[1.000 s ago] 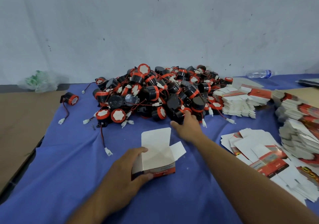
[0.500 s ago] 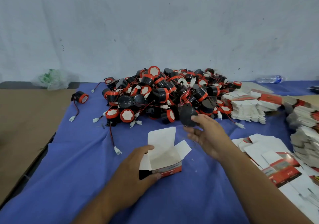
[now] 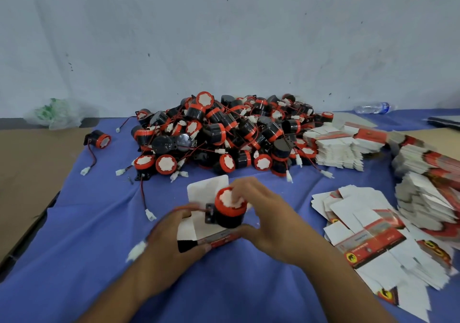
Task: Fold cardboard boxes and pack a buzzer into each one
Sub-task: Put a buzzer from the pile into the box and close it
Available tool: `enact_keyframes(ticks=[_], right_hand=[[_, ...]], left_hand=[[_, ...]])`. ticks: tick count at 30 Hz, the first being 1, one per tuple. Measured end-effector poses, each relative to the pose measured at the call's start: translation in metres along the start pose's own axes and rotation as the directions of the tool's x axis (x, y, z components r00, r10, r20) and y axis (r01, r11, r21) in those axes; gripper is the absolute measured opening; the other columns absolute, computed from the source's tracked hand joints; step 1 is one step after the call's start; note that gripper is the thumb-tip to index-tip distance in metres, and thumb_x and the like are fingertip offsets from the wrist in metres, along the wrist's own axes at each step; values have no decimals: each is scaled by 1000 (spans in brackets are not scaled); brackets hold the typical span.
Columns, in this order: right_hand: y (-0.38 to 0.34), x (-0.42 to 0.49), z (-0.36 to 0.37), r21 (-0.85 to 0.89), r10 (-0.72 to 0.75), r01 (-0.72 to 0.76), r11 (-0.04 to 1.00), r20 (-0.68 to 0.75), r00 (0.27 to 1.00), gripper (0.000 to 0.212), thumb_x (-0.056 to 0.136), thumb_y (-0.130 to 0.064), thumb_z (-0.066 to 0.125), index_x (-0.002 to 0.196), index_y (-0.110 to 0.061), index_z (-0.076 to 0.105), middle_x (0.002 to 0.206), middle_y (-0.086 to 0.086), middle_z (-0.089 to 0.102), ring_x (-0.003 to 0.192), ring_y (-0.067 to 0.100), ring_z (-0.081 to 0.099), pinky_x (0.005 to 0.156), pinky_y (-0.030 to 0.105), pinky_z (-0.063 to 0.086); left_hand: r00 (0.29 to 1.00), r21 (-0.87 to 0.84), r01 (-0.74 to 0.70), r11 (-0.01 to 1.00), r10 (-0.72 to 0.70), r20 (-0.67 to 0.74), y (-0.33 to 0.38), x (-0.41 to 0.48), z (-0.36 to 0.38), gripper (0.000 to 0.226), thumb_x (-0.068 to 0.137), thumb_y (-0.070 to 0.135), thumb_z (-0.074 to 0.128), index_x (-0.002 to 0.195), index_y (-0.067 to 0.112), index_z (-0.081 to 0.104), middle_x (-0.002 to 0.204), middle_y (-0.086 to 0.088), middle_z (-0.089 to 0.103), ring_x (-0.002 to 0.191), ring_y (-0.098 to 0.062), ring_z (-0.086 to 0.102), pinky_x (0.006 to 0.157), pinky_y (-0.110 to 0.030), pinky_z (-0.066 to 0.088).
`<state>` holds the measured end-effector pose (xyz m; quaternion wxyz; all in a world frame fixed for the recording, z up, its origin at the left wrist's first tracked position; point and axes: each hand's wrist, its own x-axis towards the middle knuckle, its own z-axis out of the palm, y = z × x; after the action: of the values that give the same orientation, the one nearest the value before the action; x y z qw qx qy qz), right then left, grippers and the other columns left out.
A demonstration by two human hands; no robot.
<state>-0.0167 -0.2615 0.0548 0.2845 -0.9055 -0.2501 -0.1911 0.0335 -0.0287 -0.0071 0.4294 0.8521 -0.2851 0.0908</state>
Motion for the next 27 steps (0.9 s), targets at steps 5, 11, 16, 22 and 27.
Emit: enact_keyframes(ticks=[5, 11, 16, 22, 27], right_hand=[[-2, 5, 2, -216, 58, -16, 976, 191, 980, 55, 79, -5, 73, 123, -30, 51, 136, -10, 39, 109, 18, 41, 90, 39, 46], [-9, 6, 13, -167, 101, -64, 984, 224, 969, 20, 92, -36, 68, 103, -20, 65, 111, -8, 59, 98, 17, 47, 97, 36, 38], [-8, 4, 18, -256, 163, -107, 961, 207, 965, 24, 96, -43, 55, 115, -31, 66, 121, -14, 55, 108, 14, 39, 103, 32, 26], [-21, 7, 15, -316, 164, -82, 945, 242, 956, 31, 97, -47, 53, 122, -31, 64, 120, -7, 43, 104, 16, 32, 96, 30, 26], [-49, 14, 17, 80, 20, -35, 996, 182, 983, 48, 97, -27, 63, 143, -19, 48, 134, -2, 47, 115, 15, 46, 97, 25, 40]], left_hand=[[998, -96, -28, 995, 34, 60, -1, -1, -1, 64, 73, 46, 76, 129, 49, 46, 127, 25, 57, 115, 4, 56, 89, -7, 42], [997, -37, -34, 999, 36, 65, -1, -2, 0, 62, 76, 43, 77, 128, 51, 45, 127, 30, 55, 116, 6, 54, 91, -8, 42], [998, -57, -40, 998, 43, 51, 2, -3, 0, 52, 82, 40, 77, 126, 44, 49, 125, 29, 55, 117, 4, 54, 93, -10, 43], [990, -109, -120, 987, 126, 59, 5, 1, -2, 31, 102, 31, 38, 114, 33, 67, 121, 17, 61, 120, -8, 54, 103, -20, 39], [962, 89, -269, 959, 263, 69, 12, 4, 0, 19, 100, 40, 37, 98, 34, 55, 97, 17, 57, 100, 8, 53, 88, -8, 41]])
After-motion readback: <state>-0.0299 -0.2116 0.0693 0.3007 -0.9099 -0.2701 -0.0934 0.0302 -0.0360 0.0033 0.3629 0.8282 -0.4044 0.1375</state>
